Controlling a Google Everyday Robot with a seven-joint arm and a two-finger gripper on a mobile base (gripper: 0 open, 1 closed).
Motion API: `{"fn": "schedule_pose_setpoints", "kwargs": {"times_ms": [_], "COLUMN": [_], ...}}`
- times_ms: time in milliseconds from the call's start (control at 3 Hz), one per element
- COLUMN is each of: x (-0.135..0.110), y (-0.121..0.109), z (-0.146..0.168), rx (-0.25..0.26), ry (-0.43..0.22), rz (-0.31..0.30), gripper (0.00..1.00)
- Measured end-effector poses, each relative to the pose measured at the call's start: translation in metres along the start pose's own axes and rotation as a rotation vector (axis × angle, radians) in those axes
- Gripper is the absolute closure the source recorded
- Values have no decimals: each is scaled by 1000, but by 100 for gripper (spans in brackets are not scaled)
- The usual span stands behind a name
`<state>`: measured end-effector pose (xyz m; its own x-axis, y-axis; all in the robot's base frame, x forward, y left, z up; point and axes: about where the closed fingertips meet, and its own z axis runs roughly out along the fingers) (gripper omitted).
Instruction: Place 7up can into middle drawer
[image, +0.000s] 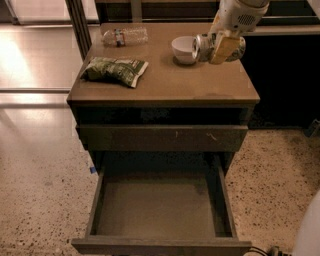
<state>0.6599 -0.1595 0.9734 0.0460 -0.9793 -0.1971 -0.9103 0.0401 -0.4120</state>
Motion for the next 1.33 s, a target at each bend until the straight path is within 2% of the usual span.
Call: {"fn": "schedule_pose_setpoints", "kwargs": {"times_ms": [333,667,1000,1333], "x": [-5,-15,-22,-25], "y": [40,89,100,137], "z": [-13,4,4,14], "rx": [2,-77,-80,-130], "ry": [-29,-46,-58,-66], "rz": [39,37,40,58], "gripper": [100,100,100,100]}}
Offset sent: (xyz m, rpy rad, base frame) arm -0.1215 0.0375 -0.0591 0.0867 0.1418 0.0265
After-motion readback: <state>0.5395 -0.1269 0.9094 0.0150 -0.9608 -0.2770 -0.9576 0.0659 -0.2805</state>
